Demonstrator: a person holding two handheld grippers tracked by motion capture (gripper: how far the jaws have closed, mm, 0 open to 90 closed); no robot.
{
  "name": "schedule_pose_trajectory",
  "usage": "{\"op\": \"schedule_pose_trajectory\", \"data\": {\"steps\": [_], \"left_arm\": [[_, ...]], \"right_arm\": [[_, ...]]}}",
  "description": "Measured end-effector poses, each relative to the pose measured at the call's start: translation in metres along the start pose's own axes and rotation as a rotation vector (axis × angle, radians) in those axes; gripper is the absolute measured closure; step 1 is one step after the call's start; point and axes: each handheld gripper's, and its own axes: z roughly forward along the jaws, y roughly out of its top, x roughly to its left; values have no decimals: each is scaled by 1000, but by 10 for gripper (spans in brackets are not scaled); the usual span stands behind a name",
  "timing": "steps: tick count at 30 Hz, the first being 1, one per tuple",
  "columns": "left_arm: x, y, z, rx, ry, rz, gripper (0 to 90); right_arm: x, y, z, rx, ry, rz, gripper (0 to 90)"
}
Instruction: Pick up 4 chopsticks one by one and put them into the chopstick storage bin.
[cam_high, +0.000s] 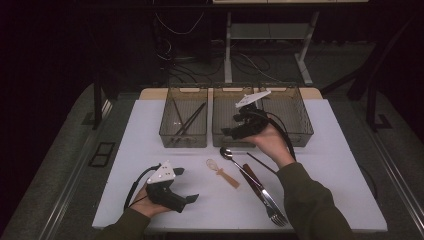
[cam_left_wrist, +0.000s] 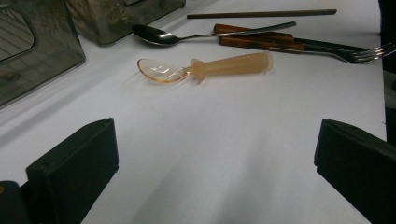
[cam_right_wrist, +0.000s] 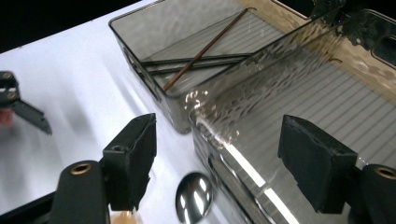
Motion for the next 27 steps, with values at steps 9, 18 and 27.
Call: {"op": "schedule_pose_trajectory", "data": {"steps": [9, 18, 27], "left_arm": [[1, 0, 1, 5, 0, -10, 0], [0, 0, 1, -1, 2, -12, 0], [-1, 0, 0, -4, 2, -13, 0]], "right_arm": [[-7, -29, -25, -34, 17, 6, 285], [-8, -59, -46, -28, 18, 13, 290], [-8, -86, -62, -15, 20, 23, 318]]}}
